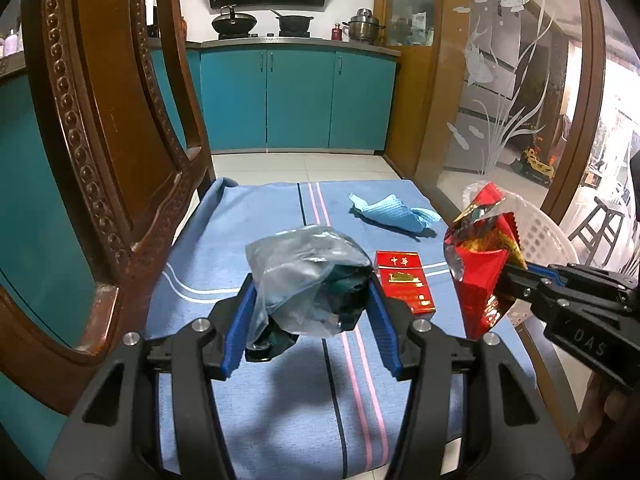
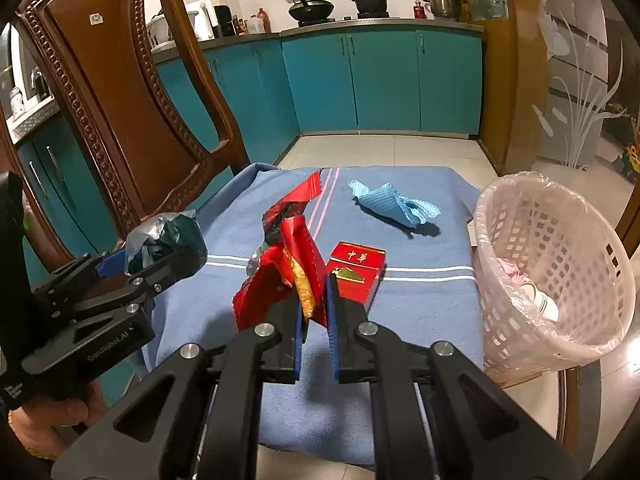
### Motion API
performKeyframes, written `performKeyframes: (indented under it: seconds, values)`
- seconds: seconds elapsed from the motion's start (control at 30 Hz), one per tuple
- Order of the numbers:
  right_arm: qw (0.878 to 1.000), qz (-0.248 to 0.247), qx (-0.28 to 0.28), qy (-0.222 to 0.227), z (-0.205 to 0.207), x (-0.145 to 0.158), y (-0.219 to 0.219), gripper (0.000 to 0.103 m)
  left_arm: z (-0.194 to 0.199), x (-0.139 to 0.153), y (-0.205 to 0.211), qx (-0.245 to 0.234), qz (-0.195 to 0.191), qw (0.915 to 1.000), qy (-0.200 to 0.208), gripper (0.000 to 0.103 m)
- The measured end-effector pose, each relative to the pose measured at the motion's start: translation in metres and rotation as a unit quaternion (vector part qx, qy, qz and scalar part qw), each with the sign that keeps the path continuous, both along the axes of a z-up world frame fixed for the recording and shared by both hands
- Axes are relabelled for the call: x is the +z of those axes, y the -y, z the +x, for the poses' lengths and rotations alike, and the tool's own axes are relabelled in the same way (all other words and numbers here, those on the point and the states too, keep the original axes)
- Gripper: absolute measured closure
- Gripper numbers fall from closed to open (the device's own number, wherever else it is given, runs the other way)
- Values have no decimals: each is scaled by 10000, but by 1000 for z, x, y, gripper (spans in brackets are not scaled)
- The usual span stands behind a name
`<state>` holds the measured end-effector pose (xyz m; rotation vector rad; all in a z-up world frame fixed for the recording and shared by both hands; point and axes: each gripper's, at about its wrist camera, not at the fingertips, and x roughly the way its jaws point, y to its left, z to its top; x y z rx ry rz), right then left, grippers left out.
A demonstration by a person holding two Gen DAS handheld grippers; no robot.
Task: Collect trash
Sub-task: 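Grasp the red snack wrapper with the right gripper while the left holds the black bag, then carry the red wrapper over the wastebasket and open the right gripper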
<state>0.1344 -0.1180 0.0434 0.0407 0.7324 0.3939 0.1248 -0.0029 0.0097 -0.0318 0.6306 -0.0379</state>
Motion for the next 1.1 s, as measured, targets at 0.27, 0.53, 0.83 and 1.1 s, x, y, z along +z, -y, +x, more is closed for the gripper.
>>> performKeyframes:
  seconds: [0.27,0.53,0.83,1.1]
  values:
    - [10000,-5,-36,27,1,1,1,92,0,-1,1,-14,-8,10000,-7,49]
    - [9933,205,-897,694,12,30,61,91,-1,0,1,-18,-26,10000,-11,49]
    - [9626,533,-2641,270,80,-11,187,39,1,-3,3,-51,12,10000,-74,49]
    - [9195,1776,-3217,1397,0,41,222,3,-1,-10,35,-364,245,9990,-112,49]
